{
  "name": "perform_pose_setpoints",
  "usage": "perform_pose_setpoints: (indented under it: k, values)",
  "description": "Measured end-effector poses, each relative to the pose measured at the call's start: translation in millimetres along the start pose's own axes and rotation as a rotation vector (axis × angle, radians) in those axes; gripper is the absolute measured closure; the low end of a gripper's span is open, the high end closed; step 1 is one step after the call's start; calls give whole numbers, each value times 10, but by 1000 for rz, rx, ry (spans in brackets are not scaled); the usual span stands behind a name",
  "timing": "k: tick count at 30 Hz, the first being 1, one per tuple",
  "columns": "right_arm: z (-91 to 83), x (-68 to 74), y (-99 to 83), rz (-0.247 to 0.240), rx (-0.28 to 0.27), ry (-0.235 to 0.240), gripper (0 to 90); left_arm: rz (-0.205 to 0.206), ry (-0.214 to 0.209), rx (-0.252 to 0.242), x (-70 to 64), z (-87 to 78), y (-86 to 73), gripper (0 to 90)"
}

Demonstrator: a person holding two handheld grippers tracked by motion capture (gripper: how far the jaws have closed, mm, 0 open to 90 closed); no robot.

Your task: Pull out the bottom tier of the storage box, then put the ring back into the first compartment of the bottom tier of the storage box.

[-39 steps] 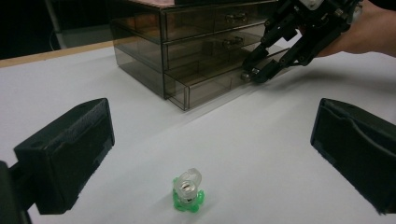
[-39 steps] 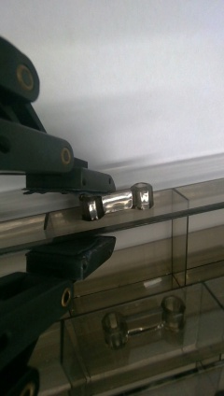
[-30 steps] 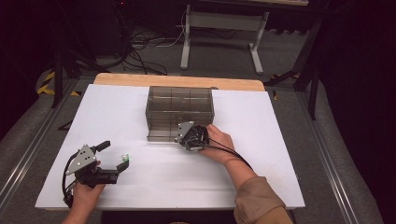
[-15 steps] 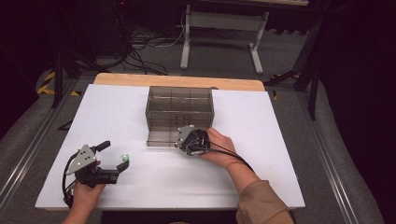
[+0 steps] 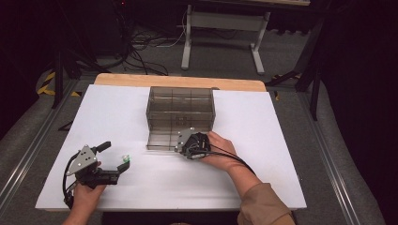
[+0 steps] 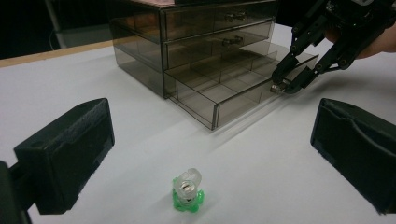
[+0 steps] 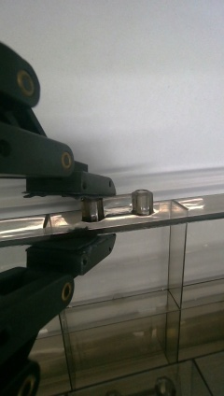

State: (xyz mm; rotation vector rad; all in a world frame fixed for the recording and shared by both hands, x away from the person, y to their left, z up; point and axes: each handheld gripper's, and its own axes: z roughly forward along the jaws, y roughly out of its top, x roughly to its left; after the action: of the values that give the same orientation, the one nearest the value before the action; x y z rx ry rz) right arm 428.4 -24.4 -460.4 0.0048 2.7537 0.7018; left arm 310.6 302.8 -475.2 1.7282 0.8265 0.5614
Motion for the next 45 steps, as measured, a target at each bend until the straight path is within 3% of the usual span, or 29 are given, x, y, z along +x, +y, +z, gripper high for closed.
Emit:
perform_pose_setpoints:
  k: [6, 16, 22, 30, 45]
  values:
    - [-11, -2, -24, 25, -19, 16, 673, -1, 0, 0, 0, 1, 0, 5]
    - [-268, -42, -138, 144, -175, 3, 446, 5, -1, -1, 8, 6, 0, 5]
    - [-507, -29, -307, 294, -356, -54, 299, -6, 3, -8, 46, 0, 9, 4]
    - [-761, 17, -526, 400, -490, -141, 169, -25, 8, -16, 71, 33, 31, 4]
    - [-1066, 222, -1123, 526, -595, -259, 86, -23, 30, -3, 61, 27, 37, 4]
